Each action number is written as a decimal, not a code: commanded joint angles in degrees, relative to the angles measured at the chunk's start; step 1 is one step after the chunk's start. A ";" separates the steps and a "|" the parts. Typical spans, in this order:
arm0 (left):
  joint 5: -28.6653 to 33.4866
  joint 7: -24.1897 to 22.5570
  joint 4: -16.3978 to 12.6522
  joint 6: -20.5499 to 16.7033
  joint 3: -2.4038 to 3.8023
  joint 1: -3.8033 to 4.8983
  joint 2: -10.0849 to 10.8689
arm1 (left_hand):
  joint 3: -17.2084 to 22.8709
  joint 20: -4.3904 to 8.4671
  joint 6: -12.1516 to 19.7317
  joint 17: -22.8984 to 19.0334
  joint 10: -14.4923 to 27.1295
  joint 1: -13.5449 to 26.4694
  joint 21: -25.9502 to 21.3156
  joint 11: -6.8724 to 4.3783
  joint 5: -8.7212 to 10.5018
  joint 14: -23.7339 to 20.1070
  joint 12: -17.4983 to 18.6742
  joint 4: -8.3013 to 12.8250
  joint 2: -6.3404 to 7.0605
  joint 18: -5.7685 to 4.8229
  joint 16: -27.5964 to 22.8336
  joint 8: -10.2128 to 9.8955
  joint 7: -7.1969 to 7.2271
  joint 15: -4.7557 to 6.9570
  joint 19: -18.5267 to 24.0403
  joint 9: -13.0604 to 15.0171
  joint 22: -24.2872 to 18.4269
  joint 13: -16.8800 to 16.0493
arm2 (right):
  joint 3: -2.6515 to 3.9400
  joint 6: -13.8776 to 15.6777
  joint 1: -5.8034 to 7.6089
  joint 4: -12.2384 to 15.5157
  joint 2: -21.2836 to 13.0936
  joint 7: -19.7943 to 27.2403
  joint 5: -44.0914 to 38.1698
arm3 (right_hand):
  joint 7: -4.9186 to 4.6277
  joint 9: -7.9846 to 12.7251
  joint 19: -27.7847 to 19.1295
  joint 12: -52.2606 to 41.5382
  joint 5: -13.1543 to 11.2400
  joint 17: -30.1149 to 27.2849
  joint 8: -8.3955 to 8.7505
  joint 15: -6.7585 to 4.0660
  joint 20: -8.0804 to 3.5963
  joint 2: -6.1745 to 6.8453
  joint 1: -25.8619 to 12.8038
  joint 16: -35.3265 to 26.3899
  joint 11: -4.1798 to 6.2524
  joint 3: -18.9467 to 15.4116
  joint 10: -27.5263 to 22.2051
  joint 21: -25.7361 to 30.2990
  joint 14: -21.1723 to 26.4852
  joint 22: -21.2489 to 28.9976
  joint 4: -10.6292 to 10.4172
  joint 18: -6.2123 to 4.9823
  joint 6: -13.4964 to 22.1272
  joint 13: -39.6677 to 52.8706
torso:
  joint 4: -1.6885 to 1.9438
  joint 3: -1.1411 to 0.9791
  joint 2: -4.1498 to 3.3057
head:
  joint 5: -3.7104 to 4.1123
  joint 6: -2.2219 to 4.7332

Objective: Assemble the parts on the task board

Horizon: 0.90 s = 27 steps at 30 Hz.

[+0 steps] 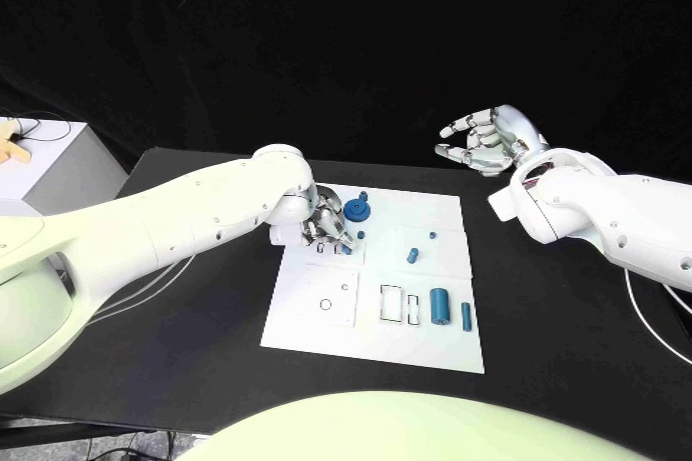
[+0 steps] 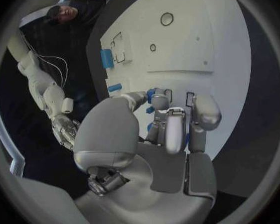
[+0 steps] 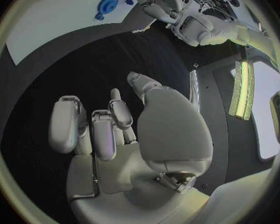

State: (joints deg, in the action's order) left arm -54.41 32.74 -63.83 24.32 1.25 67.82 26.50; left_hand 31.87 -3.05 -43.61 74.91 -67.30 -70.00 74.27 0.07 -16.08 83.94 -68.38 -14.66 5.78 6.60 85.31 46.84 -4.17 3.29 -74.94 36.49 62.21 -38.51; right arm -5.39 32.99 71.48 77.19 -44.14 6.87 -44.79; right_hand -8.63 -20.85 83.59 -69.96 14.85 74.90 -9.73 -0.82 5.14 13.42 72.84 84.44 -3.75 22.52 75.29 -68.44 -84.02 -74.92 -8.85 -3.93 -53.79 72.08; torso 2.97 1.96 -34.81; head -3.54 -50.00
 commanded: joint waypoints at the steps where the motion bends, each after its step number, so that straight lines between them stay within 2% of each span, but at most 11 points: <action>1: 2.70 -0.78 -0.36 -1.45 0.05 -0.02 0.06 | 4.47 0.43 0.44 5.83 -0.31 -0.84 0.33 -0.51 -0.40 3.46 0.24 1.94 0.04 -0.77 -0.02 1.78 0.39 0.50 0.03 2.60 0.03 -0.34 | 0.03 -1.03 -0.01 -0.09 0.04 -0.62 -0.81 | -0.05 -0.06 -0.51 0.33 0.01 5.96 -0.22 0.27 0.04 -0.52 0.14 -0.40 -0.02 -0.10 -0.50 0.58 -3.08 -5.09 0.18 -0.36 0.35 -0.13 | 0.01 0.01 0.03 | 0.00 0.00; 3: 2.99 -0.78 -0.43 -1.64 0.05 -0.02 0.10 | 6.76 0.51 0.58 5.81 -0.37 -0.55 0.33 -0.58 -0.41 3.45 0.38 2.82 0.31 -0.75 -0.07 2.65 0.46 0.58 0.06 3.82 0.02 -0.42 | 0.02 -1.25 -0.02 -0.08 0.03 -0.80 -0.82 | -0.05 -0.06 -0.54 0.39 0.02 5.93 -0.22 0.27 0.04 -0.52 0.14 -0.42 -0.02 -0.11 -0.54 0.68 -3.06 -5.05 0.17 -0.38 0.36 -0.18 | 0.01 0.01 0.02 | -0.04 0.00; 5: 3.43 -0.75 -0.64 -1.89 0.07 -0.01 0.28 | 11.10 0.70 0.90 5.96 -0.72 1.32 0.34 -0.78 -0.44 3.50 0.39 4.42 1.00 -0.73 -0.06 4.75 0.83 0.73 0.10 6.71 0.05 -0.89 | 0.02 -1.58 -0.05 -0.05 0.00 -0.95 -0.54 | -0.11 -0.13 -0.64 0.53 1.21 5.79 -0.40 0.31 0.09 -0.53 0.22 -0.55 -0.07 -0.13 -0.73 0.95 -2.97 -4.96 0.18 -0.41 0.61 -0.25 | 0.02 0.01 0.03 | -0.10 0.00; 8: 3.71 -0.71 -1.17 -2.16 0.12 0.00 0.71 | 13.32 0.76 1.11 6.03 -0.85 2.37 0.38 -0.92 -0.51 3.52 0.44 5.59 1.32 -0.76 -0.07 5.37 0.89 0.83 0.10 8.02 0.11 -1.08 | 0.02 -1.82 -0.07 -0.07 -0.04 -1.12 -0.28 | -0.11 -0.14 -0.73 0.60 1.28 5.66 -0.42 0.32 0.10 -0.54 0.21 -0.64 -0.07 -0.13 -0.80 1.23 -2.92 -4.83 0.17 -0.47 0.62 -0.31 | 0.04 -0.06 0.06 | -0.03 0.00; 20: 0.57 -0.75 -5.54 -5.82 0.26 0.05 3.88 | 18.31 0.95 0.48 6.74 -1.93 4.11 0.85 -1.18 -1.18 3.75 0.17 9.34 2.48 -0.88 0.25 5.80 1.08 1.06 -0.28 10.07 0.80 -2.34 | 0.02 -1.90 -0.09 -0.42 -0.49 -1.21 0.10 | -0.18 -0.17 -1.07 1.13 1.54 5.22 -0.53 0.39 0.15 -0.58 -0.10 -0.96 -0.15 -0.28 -1.28 2.24 -2.73 -4.40 -0.08 -0.64 0.82 -0.72 | 0.01 0.00 0.00 | 0.17 0.00; 27: -3.58 -1.11 -9.04 -9.65 0.31 0.04 6.01 | 19.32 1.04 -0.04 7.01 -2.46 4.64 1.00 -1.30 -1.54 3.84 0.03 10.14 2.99 -0.90 0.39 5.74 1.19 1.15 -0.41 10.38 0.97 -2.83 | 0.01 -1.62 -0.09 -0.62 -0.71 -1.09 0.31 | -0.20 -0.18 -1.15 1.35 1.58 5.04 -0.55 0.41 0.17 -0.55 -0.20 -1.10 -0.17 -0.36 -1.48 2.46 -2.64 -4.31 -0.16 -0.68 0.93 -0.89 | 0.04 -0.03 -0.04 | 0.20 0.00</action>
State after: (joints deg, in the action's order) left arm -54.72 32.55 -72.42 17.99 1.50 67.84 32.43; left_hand 39.71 -2.35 -42.84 74.91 -69.35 -65.71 75.12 -1.13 -17.43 83.95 -68.06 -15.58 8.76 6.60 85.31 52.44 -3.31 4.10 -75.24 46.81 63.16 -41.29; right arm -5.40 31.85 71.40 76.59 -44.80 5.59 -44.62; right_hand -8.87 -20.98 82.96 -68.72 16.20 74.94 -9.96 -0.82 5.34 13.41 72.83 83.55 -3.96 22.42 74.07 -66.18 -84.02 -74.95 -8.95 -3.94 -53.14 71.21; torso 2.98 1.92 -34.80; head -3.37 -50.00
